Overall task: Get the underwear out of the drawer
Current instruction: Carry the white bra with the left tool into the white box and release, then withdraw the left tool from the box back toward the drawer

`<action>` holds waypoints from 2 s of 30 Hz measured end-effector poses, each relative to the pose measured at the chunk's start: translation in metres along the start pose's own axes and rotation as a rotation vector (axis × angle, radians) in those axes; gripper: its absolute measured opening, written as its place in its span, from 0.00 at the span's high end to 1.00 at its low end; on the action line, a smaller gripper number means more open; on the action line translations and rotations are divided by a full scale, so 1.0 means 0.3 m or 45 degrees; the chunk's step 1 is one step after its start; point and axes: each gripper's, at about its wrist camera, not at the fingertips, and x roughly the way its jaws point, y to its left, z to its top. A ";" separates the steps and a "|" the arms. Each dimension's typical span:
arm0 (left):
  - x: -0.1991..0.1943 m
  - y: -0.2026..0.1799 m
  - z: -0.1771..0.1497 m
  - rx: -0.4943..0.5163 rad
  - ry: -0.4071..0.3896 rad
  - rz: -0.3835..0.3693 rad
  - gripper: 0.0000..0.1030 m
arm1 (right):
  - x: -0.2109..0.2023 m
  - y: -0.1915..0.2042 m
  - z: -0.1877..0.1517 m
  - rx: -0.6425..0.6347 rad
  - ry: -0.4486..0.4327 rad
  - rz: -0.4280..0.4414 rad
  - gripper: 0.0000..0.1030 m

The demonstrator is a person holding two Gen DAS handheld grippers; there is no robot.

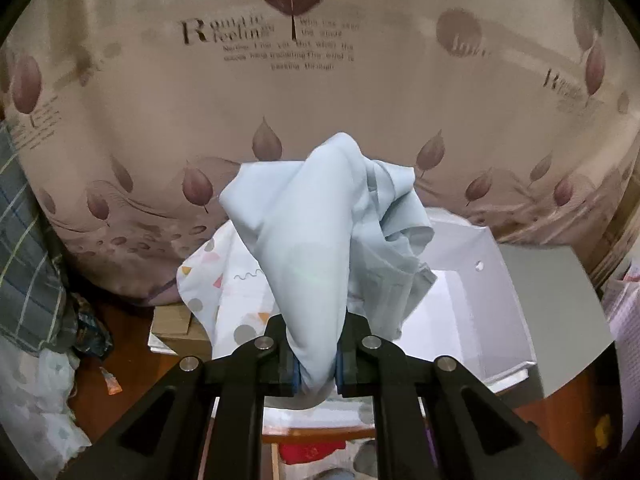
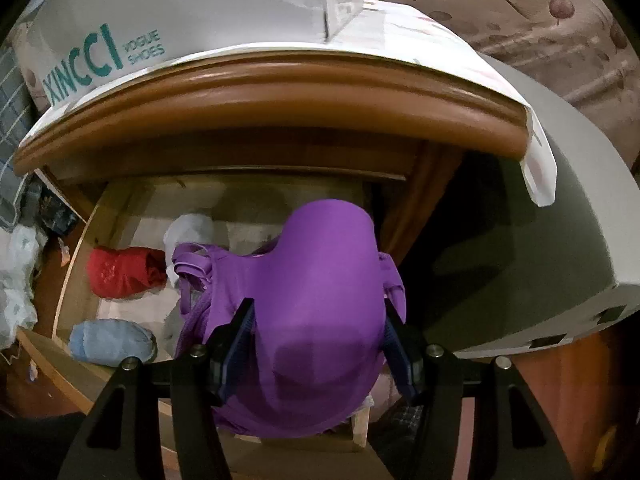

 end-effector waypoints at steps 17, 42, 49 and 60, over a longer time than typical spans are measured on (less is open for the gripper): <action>0.332 -0.106 -0.019 0.124 0.133 0.013 0.90 | 0.009 -0.003 -0.003 0.023 0.029 0.018 0.41; 0.396 -0.110 -0.182 -0.022 0.302 0.046 0.72 | 0.000 -0.037 0.000 0.077 0.056 0.060 0.40; 0.370 -0.100 -0.190 -0.103 0.264 0.070 0.59 | -0.001 -0.037 0.001 0.068 0.053 0.054 0.40; 0.258 -0.122 -0.158 0.032 0.060 0.138 0.28 | -0.015 -0.031 0.002 0.089 0.044 0.069 0.40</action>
